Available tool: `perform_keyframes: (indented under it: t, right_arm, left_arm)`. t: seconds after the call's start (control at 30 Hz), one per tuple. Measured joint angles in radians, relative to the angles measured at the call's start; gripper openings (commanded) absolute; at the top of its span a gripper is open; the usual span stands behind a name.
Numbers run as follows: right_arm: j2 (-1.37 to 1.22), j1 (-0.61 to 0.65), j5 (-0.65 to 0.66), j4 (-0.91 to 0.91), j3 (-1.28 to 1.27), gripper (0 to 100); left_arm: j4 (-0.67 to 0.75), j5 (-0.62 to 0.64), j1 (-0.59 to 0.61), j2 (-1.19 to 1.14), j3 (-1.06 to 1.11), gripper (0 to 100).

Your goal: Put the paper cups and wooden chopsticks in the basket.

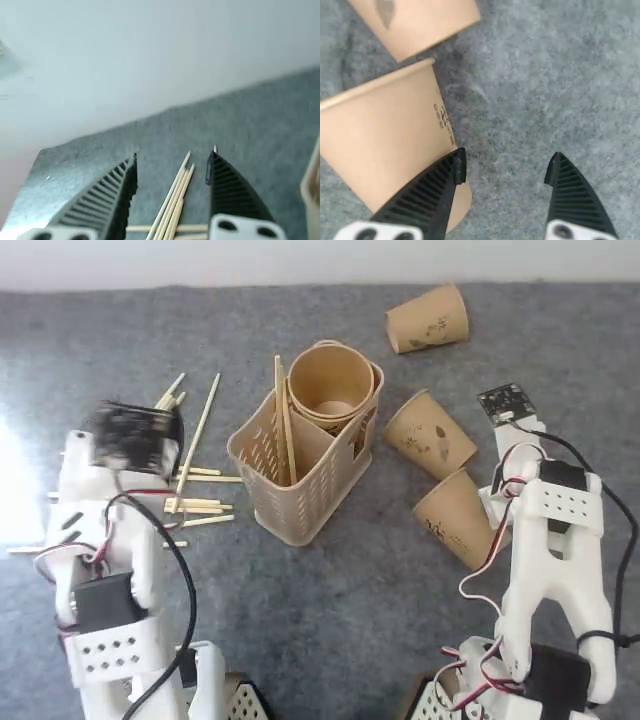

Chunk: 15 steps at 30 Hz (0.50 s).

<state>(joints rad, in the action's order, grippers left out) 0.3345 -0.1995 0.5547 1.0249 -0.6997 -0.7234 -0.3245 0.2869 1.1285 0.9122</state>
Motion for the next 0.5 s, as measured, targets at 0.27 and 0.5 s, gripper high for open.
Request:
perform_keyframes:
  t: [0.27, 0.5]
  right_arm:
    - [0.000, 0.012, 0.000, 0.000, -0.028, 26.3]
    - [0.002, 0.012, 0.000, -0.023, -0.051, 26.3]
  left_arm:
    - [-0.322, -0.226, 0.046, -0.003, -0.109, 21]
    - [-0.477, -0.066, 0.046, -0.311, -0.330, 21]
